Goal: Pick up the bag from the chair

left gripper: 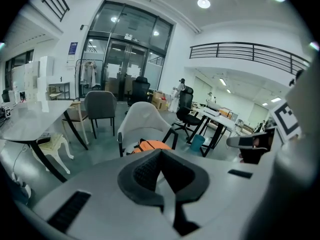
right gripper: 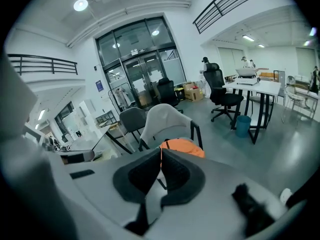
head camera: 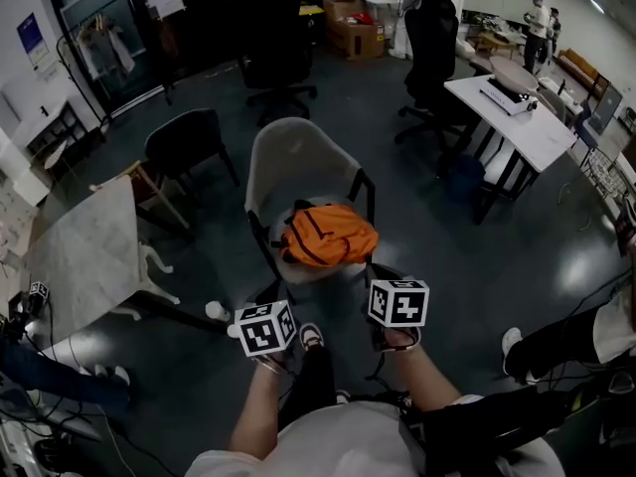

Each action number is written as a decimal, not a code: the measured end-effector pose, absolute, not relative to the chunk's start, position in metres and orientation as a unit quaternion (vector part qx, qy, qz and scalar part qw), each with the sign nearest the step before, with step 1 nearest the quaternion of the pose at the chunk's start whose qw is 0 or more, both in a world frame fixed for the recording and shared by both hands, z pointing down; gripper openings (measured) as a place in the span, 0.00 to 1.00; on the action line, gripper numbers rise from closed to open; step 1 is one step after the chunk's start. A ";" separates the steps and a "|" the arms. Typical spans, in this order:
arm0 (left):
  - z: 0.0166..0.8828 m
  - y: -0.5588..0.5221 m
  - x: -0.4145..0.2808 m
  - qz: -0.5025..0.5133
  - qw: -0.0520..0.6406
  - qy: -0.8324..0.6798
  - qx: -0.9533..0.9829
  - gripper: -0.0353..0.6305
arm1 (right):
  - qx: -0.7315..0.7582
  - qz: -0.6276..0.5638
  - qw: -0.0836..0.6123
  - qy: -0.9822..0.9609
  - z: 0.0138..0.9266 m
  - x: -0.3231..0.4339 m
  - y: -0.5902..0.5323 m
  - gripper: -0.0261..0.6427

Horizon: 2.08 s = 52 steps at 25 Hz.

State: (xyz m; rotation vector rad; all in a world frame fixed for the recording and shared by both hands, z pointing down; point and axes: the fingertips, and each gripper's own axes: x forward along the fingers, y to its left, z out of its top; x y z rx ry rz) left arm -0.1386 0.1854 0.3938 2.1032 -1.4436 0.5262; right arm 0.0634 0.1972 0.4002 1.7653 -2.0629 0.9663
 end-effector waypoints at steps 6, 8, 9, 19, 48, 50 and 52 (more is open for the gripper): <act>0.390 0.134 -0.135 0.195 0.249 -0.525 0.790 0.07 | 0.617 0.327 0.123 -0.705 0.400 0.068 0.157 0.09; 0.389 0.116 -0.133 0.193 0.248 -0.521 0.793 0.07 | 0.620 0.326 0.121 -0.703 0.398 0.070 0.141 0.09; 0.388 0.107 -0.132 0.192 0.246 -0.519 0.796 0.07 | 0.623 0.325 0.120 -0.702 0.397 0.071 0.133 0.09; 0.379 0.019 -0.133 0.178 0.247 -0.505 0.807 0.07 | 0.636 0.313 0.122 -0.695 0.381 0.067 0.053 0.09; 0.399 -0.146 -0.138 0.182 0.269 -0.505 0.799 0.07 | 0.655 0.296 0.150 -0.679 0.396 0.074 -0.105 0.09; 0.406 -0.147 -0.135 0.188 0.275 -0.511 0.792 0.07 | 0.646 0.304 0.155 -0.683 0.403 0.078 -0.112 0.09; 0.409 -0.149 -0.130 0.193 0.280 -0.516 0.786 0.07 | 0.635 0.308 0.156 -0.691 0.405 0.080 -0.122 0.09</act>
